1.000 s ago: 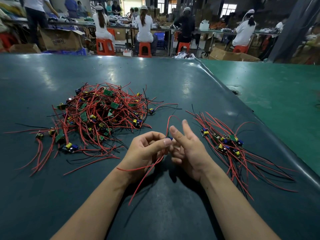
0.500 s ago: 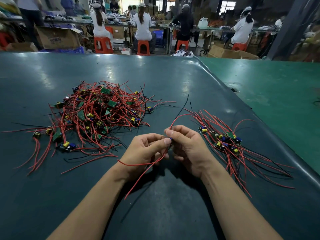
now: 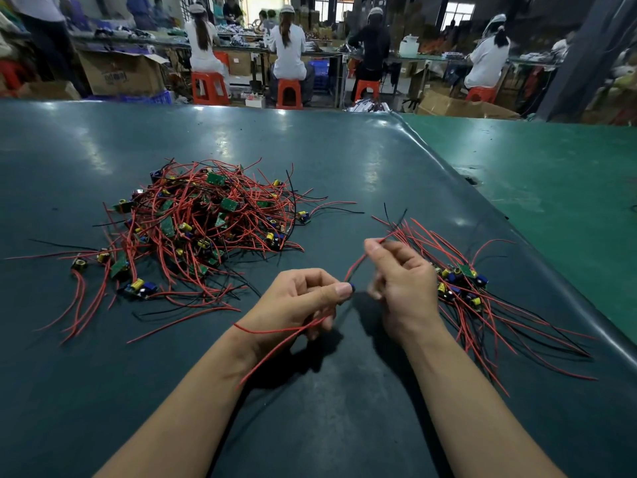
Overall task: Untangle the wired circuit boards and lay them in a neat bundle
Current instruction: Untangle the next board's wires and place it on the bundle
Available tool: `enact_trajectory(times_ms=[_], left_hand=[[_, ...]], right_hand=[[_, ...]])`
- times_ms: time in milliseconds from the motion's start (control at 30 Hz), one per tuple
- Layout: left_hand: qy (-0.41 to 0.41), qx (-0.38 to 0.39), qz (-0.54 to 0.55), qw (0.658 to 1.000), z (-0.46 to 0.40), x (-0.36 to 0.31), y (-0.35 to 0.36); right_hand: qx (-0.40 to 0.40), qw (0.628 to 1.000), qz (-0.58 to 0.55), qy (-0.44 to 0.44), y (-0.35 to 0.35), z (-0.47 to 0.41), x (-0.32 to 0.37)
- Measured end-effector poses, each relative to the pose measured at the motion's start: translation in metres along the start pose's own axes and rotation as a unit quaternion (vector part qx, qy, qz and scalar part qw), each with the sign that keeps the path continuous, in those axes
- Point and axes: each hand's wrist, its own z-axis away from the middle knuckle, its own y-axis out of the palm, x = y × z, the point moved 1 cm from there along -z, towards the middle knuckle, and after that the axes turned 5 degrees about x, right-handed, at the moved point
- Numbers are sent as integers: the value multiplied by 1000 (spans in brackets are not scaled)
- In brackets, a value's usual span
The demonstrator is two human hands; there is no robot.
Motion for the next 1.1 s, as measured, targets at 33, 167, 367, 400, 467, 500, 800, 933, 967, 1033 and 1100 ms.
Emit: enact_trajectory(times_ms=[33, 167, 367, 400, 467, 500, 800, 933, 967, 1033, 1100], left_hand=[[1, 11, 0, 1000, 1, 0, 0], [8, 41, 19, 999, 0, 1, -1], [4, 98, 64, 993, 1, -1, -2], [4, 93, 90, 992, 1, -1, -2], [5, 71, 139, 988, 1, -1, -3], [7, 56, 154, 986, 2, -1, -3], [59, -50, 277, 958, 0, -7, -5], [70, -69, 277, 956, -1, -6, -3], [74, -75, 274, 956, -2, -5, -3], [80, -85, 259, 959, -3, -5, -3], [78, -95, 240, 963, -3, -4, -1]], right_hand=[[-35, 999, -17, -9, -4, -3, 2], [-89, 995, 2, -38, -11, -6, 2], [-120, 992, -5, -38, -14, -9, 0], [-122, 992, -15, -31, -15, -10, 0], [-126, 991, -38, -11, -18, -12, 0], [-121, 992, -41, 0, -18, -12, 0], [237, 958, 160, 15, 6, 17, -3], [237, 966, 91, 55, 10, 20, 2], [228, 969, 76, 61, 10, 20, 2], [212, 973, 36, 80, 11, 20, 1], [205, 975, 3, 86, 11, 19, 1]])
